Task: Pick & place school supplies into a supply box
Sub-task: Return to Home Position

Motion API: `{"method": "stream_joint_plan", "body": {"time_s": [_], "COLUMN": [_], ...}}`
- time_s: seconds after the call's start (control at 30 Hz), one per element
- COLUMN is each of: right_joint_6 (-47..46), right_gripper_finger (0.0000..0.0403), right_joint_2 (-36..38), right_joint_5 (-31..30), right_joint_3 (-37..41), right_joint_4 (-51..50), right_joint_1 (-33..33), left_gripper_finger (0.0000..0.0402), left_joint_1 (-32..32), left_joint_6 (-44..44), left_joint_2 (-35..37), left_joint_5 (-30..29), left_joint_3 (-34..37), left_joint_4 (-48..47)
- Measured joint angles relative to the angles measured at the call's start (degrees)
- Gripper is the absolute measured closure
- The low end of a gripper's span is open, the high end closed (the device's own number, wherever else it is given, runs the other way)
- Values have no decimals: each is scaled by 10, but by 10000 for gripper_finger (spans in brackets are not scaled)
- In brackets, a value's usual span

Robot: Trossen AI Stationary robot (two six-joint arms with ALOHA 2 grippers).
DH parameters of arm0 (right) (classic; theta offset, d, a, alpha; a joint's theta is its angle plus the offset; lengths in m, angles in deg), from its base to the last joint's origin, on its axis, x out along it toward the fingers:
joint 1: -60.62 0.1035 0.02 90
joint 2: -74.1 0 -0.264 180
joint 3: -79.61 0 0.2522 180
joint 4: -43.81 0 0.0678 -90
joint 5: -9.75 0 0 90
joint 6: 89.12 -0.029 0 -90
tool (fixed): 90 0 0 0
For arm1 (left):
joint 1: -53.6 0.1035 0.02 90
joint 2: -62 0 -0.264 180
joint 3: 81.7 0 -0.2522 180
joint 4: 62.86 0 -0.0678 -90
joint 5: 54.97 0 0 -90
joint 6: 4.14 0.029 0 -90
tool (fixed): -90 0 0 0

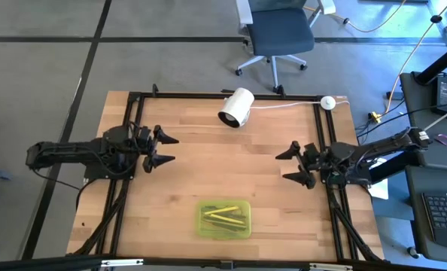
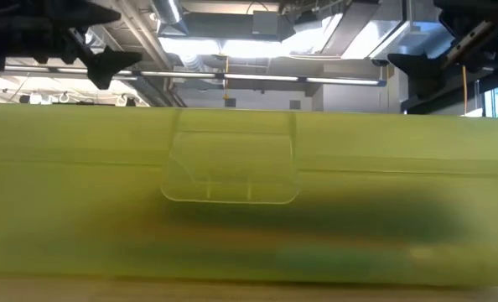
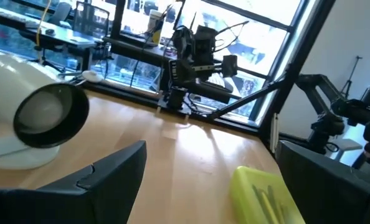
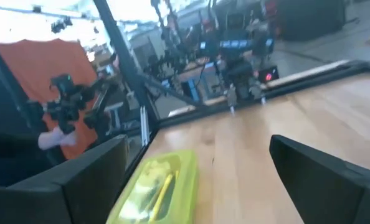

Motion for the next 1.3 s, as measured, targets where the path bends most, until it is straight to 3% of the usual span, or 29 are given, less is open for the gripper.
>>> {"method": "stream_joint_plan", "body": {"time_s": [0.43, 0.77, 0.9, 1.3], "right_joint_6": [35, 46, 47, 47], "right_gripper_finger": [10, 10, 10, 10], "right_joint_2": [122, 236, 283, 282], "right_joint_5": [-16, -28, -29, -54], "right_joint_3": [37, 37, 37, 36], "right_joint_4": [-47, -154, -196, -209], "right_joint_1": [-45, -76, -76, -76], "left_gripper_finger": [54, 54, 54, 54], "left_joint_1": [82, 125, 134, 139], "left_joint_6": [17, 25, 29, 49], "left_joint_2": [52, 79, 80, 82], "left_joint_5": [20, 68, 62, -6], "left_joint_3": [11, 11, 11, 25], "left_joint_4": [-58, -74, -80, -40]}}
